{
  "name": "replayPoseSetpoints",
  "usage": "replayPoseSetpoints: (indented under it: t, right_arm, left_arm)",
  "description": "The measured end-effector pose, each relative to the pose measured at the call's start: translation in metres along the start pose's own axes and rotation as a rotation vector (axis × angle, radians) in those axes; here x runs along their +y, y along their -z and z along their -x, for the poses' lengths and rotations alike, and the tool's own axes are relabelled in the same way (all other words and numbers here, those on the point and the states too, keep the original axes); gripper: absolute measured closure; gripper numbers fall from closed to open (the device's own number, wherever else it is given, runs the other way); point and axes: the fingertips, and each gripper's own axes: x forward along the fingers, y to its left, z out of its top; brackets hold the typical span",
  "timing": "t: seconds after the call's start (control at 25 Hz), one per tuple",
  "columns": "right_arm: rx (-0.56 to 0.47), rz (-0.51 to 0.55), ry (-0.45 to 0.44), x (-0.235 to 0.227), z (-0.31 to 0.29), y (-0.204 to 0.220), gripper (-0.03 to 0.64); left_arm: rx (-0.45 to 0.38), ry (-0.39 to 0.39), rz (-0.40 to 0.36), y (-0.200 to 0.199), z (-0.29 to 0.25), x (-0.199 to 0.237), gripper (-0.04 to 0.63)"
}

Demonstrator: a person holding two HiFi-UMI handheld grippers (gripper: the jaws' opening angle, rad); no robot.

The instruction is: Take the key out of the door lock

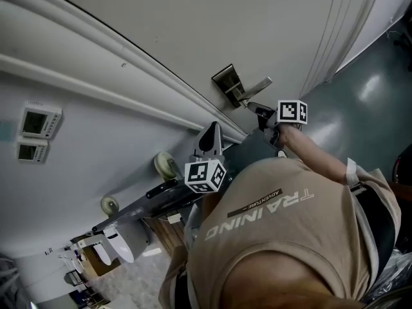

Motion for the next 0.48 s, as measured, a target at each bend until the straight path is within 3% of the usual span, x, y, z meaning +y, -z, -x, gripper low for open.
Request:
replayPoseSetpoints:
  t: [0.28, 0.48]
  right_arm:
    - [0.042, -0.012, 0.036, -0.019, 0.005, 0.015, 0.598]
    - [0.053, 0.006, 0.042, -0.022, -0.005, 0.008, 0.592]
  left_arm:
    - [-0.001, -0.048, 0.025, 0.011, 0.014, -0.002, 0.589]
    - [-0.008, -0.038, 0.032, 0.008, 0.012, -0.002, 0.589]
